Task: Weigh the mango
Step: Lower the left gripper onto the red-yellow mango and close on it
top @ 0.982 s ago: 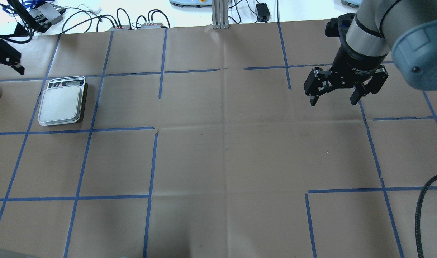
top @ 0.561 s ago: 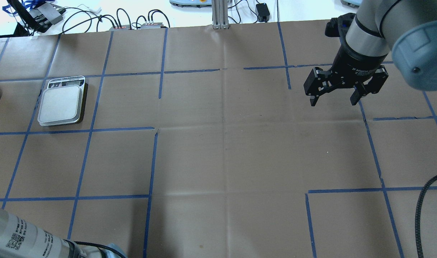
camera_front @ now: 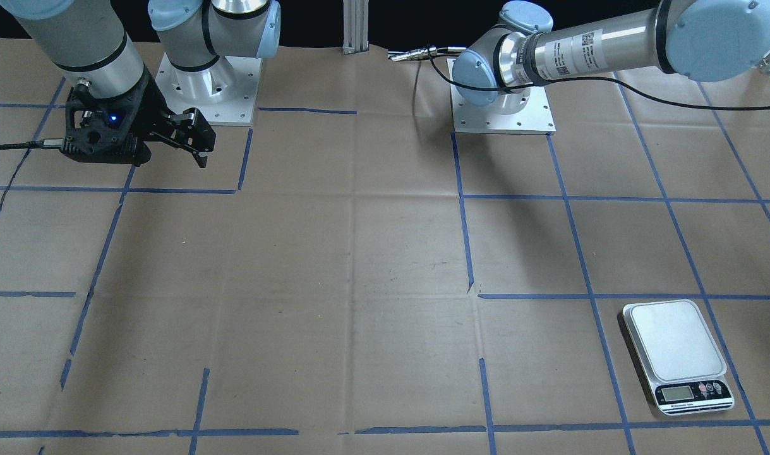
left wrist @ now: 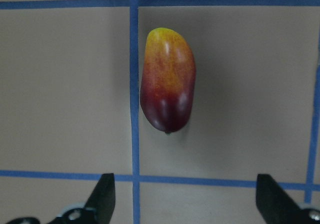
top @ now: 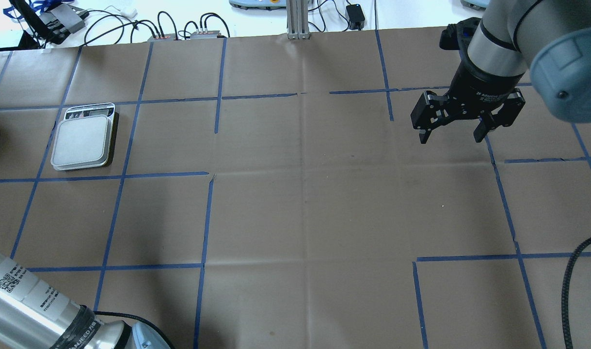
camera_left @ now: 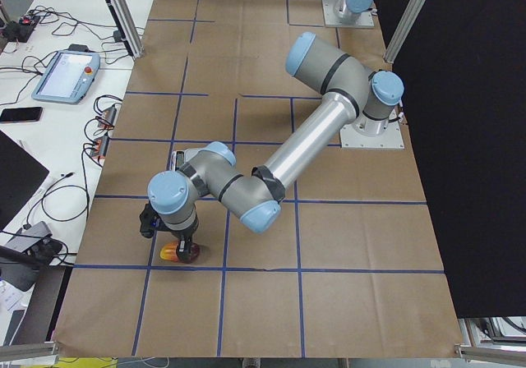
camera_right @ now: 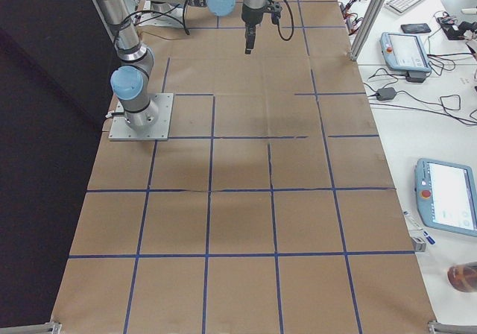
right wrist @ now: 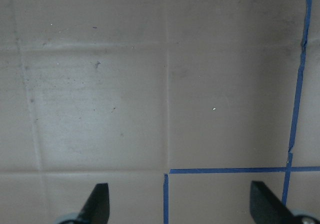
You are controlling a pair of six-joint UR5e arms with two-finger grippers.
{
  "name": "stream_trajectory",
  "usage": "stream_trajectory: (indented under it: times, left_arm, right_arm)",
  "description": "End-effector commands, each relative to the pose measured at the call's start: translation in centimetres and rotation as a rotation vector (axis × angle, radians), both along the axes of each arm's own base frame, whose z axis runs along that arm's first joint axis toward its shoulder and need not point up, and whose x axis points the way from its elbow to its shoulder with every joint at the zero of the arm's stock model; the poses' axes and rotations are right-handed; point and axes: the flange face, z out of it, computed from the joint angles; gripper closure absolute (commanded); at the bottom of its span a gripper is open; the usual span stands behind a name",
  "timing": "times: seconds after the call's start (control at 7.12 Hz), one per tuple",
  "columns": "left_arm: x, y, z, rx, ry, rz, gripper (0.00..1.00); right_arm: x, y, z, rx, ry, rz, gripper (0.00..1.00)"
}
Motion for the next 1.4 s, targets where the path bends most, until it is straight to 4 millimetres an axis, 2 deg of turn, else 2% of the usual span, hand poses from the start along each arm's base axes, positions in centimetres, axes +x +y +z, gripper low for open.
stream_trajectory:
  times: [0.0, 0.28, 0.56, 0.7, 0.84, 0.98, 1.12, 1.26]
  left_arm:
    - [0.8, -1.9, -4.8, -0.038, 0.011, 0.0, 0.0]
    - [1.1, -2.7, -8.9, -0.033, 0.018, 0.0, 0.0]
    - [1.2, -2.6, -10.9, -0.011, 0.03, 0.018, 0.0]
    - [1.1, -2.6, -11.1, -0.003, 0.03, 0.023, 0.0]
    - [1.1, -2.7, -11.1, -0.004, 0.029, 0.023, 0.06]
    - [1.2, -2.7, -11.0, -0.004, 0.027, 0.023, 0.28]
    - [1.2, -2.7, -10.8, -0.006, 0.024, 0.023, 0.45]
    - [1.2, -2.7, -10.1, -0.011, 0.019, 0.023, 0.46]
  right_arm:
    - [0.0, 0.0, 0.0, 0.0, 0.0, 0.0, 0.0]
    - [0.0, 0.0, 0.0, 0.0, 0.0, 0.0, 0.0]
    - [0.0, 0.0, 0.0, 0.0, 0.0, 0.0, 0.0]
    - [0.0, 0.0, 0.0, 0.0, 0.0, 0.0, 0.0]
    - [0.0, 0.0, 0.0, 0.0, 0.0, 0.0, 0.0]
    - [0.0, 0.0, 0.0, 0.0, 0.0, 0.0, 0.0]
    - [0.0, 0.0, 0.0, 0.0, 0.0, 0.0, 0.0]
    - [0.0, 0.0, 0.0, 0.0, 0.0, 0.0, 0.0]
